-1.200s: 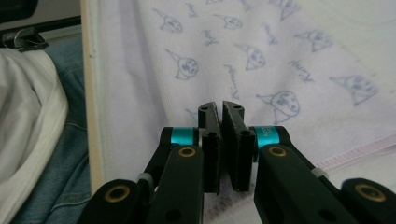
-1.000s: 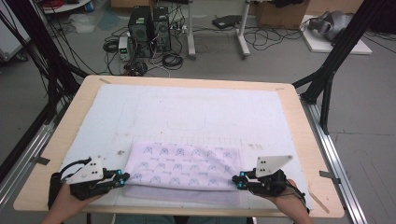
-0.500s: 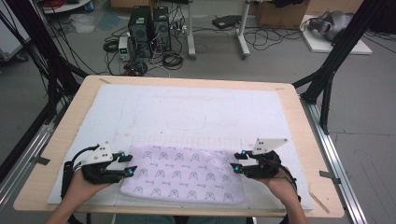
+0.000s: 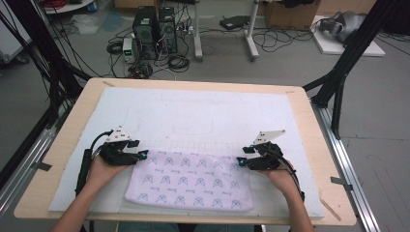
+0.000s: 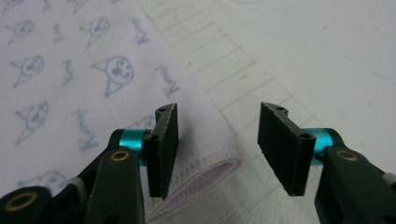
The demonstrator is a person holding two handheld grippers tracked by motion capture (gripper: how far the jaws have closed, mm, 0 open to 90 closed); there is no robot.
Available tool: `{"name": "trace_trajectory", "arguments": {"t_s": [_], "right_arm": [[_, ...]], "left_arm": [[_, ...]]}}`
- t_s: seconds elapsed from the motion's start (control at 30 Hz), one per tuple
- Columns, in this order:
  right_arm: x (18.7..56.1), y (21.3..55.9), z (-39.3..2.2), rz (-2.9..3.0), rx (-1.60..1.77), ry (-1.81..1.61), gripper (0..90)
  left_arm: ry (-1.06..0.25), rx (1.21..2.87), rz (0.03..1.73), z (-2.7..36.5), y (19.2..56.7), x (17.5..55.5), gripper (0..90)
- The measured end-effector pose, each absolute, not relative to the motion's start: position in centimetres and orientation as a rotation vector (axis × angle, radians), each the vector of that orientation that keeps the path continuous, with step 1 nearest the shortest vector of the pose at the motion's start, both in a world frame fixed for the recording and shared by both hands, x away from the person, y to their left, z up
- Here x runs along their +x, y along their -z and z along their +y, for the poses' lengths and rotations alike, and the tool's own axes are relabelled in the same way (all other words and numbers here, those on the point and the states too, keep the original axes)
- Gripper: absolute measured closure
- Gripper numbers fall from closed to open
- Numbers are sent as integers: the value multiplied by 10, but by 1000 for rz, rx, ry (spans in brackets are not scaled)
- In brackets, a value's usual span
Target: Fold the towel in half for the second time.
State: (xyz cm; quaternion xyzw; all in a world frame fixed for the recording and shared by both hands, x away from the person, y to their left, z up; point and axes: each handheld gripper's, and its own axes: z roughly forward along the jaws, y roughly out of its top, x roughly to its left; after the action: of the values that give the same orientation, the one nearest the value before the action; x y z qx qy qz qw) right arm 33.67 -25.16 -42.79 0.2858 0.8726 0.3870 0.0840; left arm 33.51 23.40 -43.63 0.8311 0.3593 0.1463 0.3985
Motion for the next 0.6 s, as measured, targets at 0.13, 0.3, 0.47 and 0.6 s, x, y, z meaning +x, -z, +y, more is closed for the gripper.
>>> {"name": "trace_trajectory", "arguments": {"t_s": [0.13, 0.3, 0.47, 0.6], "right_arm": [[336, 434, -249, 2656, 828, -1084, 536], [336, 435, -249, 2673, 843, -1098, 678], [333, 433, -248, 2674, 806, -1086, 799], [331, 427, -250, 2640, 798, -1097, 816]], "left_arm": [[-305, 2124, 892, 235, 442, 336, 511], [-290, 2127, 859, 235, 442, 334, 648], [-310, 2134, 828, 235, 439, 331, 781], [-346, 2123, 820, 235, 436, 328, 807]]}}
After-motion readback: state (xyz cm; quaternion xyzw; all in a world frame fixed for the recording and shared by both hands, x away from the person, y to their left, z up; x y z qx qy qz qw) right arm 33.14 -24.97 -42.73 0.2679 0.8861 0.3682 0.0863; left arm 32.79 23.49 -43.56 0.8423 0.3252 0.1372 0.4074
